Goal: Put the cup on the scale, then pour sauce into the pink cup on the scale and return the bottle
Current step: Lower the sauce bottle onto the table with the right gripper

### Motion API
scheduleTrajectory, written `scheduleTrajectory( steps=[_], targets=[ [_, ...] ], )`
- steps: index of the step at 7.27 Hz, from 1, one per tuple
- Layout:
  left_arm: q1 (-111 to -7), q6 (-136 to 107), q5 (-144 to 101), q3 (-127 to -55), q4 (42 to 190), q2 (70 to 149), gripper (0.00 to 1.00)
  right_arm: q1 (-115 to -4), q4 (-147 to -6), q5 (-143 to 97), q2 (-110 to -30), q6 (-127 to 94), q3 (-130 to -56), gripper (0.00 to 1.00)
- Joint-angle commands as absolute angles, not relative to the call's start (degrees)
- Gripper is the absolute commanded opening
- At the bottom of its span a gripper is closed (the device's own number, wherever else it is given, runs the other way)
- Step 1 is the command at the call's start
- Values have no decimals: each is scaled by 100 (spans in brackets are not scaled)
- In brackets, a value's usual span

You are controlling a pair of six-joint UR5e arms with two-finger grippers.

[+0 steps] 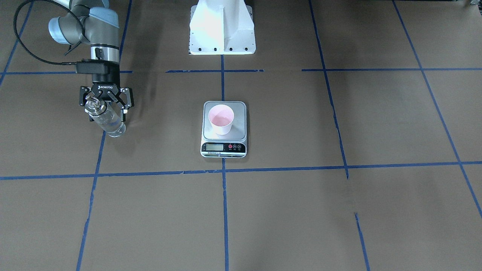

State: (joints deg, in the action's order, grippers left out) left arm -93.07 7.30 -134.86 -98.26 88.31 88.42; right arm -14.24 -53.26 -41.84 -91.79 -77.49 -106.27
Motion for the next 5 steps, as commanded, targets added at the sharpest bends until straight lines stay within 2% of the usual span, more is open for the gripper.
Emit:
scheduleTrajectory(
  steps=[1,5],
  targets=[
    [-9308,729,-13491,-9835,8833,8842,100,-1424,-5326,-4192,-9176,-7734,-10626,100],
    [-9308,729,-13491,-9844,8833,8851,100,-1258,-5291,-4149,-9228,-7760,-10687,100]
  ],
)
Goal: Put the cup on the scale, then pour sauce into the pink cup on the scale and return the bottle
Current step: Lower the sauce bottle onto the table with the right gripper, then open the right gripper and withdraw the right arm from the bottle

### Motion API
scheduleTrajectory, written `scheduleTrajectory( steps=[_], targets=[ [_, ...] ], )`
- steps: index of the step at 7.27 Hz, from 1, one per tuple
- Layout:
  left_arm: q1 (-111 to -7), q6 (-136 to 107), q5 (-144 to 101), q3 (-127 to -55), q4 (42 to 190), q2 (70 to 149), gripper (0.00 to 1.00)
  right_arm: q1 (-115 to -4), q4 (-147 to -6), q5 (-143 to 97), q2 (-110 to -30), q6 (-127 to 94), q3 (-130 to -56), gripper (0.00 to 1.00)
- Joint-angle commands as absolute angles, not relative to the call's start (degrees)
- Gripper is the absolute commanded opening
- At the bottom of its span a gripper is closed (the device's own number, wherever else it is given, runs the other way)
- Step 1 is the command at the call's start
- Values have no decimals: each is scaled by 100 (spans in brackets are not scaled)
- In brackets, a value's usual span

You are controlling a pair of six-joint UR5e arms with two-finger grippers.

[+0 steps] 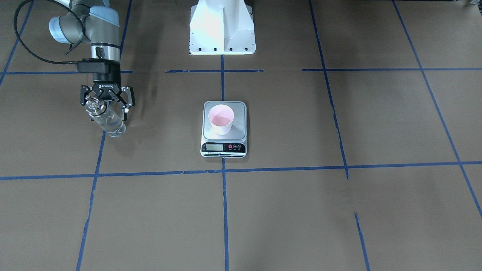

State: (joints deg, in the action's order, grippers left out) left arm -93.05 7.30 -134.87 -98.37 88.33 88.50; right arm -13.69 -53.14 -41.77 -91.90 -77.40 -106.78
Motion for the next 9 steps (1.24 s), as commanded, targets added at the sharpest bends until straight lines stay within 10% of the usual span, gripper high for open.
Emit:
scheduleTrajectory(
  steps=[1,9],
  targets=[
    [-9308,729,-13491,-9844,8824,8851,100,-1065,-5282,-3983,-9298,-7804,-10705,100],
    [-9299,729,-13491,-9844,8833,8851,100,-545,-3641,-4059,-10775,-6982,-11048,100]
  ],
)
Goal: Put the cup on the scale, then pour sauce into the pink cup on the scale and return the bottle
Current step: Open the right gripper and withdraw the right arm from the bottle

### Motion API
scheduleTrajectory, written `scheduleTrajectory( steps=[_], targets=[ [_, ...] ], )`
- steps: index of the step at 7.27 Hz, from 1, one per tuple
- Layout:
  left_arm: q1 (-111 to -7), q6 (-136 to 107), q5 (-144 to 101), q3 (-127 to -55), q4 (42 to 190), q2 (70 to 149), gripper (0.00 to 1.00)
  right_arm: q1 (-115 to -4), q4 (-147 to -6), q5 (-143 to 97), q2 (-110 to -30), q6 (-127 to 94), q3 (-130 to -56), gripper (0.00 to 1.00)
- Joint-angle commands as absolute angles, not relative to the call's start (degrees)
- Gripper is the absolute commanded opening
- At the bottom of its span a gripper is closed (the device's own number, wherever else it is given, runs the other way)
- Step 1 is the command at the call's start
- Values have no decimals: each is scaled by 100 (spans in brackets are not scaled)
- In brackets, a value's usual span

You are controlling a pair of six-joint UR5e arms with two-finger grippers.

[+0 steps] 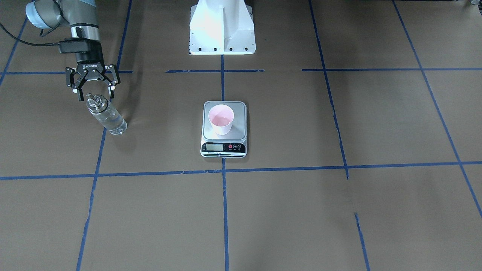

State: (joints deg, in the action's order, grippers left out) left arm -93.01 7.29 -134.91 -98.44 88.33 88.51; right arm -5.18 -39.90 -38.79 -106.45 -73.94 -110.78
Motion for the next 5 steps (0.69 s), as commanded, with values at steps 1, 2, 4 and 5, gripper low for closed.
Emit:
scheduleTrajectory(
  steps=[1,2,4,5],
  targets=[
    [-9299,729,-13491,-9844,8833,8851,100,-1102,-3552,-4765,-10801,-6604,-11030,100],
    [-9299,729,-13491,-9844,8833,8851,100,-1803,-3525,-5521,-10802,-6079,-11030,100],
    [-9299,729,-13491,-9844,8833,8851,100,-3394,-3524,-7321,-10802,-4796,-11021,100],
    [-9299,729,-13491,-9844,8833,8851,100,-4176,-3524,-8322,-10802,-4164,-11021,100]
  ],
)
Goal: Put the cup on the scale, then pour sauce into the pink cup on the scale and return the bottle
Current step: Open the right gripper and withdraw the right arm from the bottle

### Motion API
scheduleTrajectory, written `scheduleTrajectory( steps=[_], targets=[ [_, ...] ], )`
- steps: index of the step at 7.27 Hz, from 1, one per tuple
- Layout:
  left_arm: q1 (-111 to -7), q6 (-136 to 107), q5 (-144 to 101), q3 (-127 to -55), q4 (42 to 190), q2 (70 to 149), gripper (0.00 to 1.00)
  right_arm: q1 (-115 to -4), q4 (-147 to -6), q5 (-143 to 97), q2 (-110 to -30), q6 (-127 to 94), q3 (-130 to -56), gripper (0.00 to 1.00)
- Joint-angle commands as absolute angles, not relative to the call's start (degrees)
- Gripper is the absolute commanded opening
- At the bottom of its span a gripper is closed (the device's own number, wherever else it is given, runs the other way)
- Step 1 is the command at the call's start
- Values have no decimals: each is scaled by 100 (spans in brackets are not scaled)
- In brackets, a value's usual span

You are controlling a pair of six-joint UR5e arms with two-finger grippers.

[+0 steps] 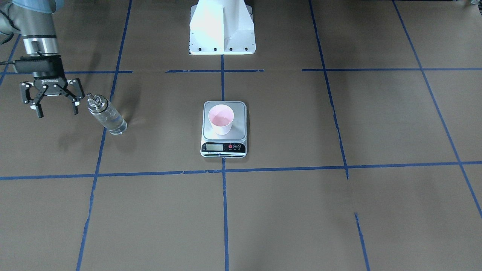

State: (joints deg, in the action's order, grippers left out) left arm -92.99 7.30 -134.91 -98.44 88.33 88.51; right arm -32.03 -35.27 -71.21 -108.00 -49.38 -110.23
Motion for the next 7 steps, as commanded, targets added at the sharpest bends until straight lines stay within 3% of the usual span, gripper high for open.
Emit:
scheduleTrajectory(
  steps=[1,4,7],
  targets=[
    [-9299,729,-13491,-9844,8833,8851,100,-4871,-3524,-9246,-10802,-3653,-11021,100],
    [-9299,729,-13491,-9852,8842,8851,100,-7250,-4196,-11970,-10785,-2187,-10978,100],
    [-9299,729,-13491,-9888,8833,8851,100,-8812,-6723,-13268,-9953,83,-11004,100]
  ],
)
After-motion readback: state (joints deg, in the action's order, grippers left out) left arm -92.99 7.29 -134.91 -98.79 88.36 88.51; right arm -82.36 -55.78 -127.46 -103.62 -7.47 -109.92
